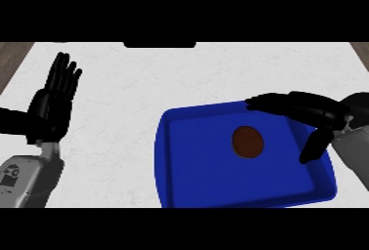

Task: Pick the cupcake from the tray and place it in the pot

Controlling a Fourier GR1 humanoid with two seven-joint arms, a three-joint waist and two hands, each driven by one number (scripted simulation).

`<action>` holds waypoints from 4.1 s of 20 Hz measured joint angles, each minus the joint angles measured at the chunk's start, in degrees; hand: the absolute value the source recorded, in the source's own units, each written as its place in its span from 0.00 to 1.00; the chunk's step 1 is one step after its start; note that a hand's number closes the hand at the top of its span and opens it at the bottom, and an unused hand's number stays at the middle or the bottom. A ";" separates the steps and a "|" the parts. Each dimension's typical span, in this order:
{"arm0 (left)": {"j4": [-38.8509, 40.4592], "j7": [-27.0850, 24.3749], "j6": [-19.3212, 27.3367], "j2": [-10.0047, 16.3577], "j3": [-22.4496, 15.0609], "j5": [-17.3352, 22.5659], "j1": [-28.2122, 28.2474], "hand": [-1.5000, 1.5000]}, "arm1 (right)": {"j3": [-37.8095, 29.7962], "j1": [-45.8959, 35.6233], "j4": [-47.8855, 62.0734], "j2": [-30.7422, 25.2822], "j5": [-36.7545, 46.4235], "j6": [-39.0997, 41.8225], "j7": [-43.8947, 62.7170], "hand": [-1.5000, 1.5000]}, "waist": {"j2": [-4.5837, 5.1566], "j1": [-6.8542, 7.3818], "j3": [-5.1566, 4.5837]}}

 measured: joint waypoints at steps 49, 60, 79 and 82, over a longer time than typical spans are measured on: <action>-3.10 2.75 -6.64 -6.27 7.47 -7.59 2.34 0.50 | -3.60 7.09 4.10 21.88 30.38 -17.18 -10.41 1.00 | -0.62 -0.47 -0.71; -3.28 3.72 -6.13 -6.20 7.87 -7.87 1.86 0.50 | -16.18 3.79 -1.57 34.05 35.06 -22.20 30.82 1.00 | -0.74 -0.96 -0.33; -3.16 3.94 -5.92 -6.74 8.06 -8.31 1.43 0.50 | -17.80 -9.84 -25.78 33.92 62.80 -18.98 86.96 1.00 | -0.51 -0.88 -0.07; -3.27 4.64 -6.42 -6.31 8.61 -7.93 1.18 0.50 | -20.75 -7.08 -30.58 31.82 61.41 -15.69 86.05 1.00 | -0.36 -0.86 -0.03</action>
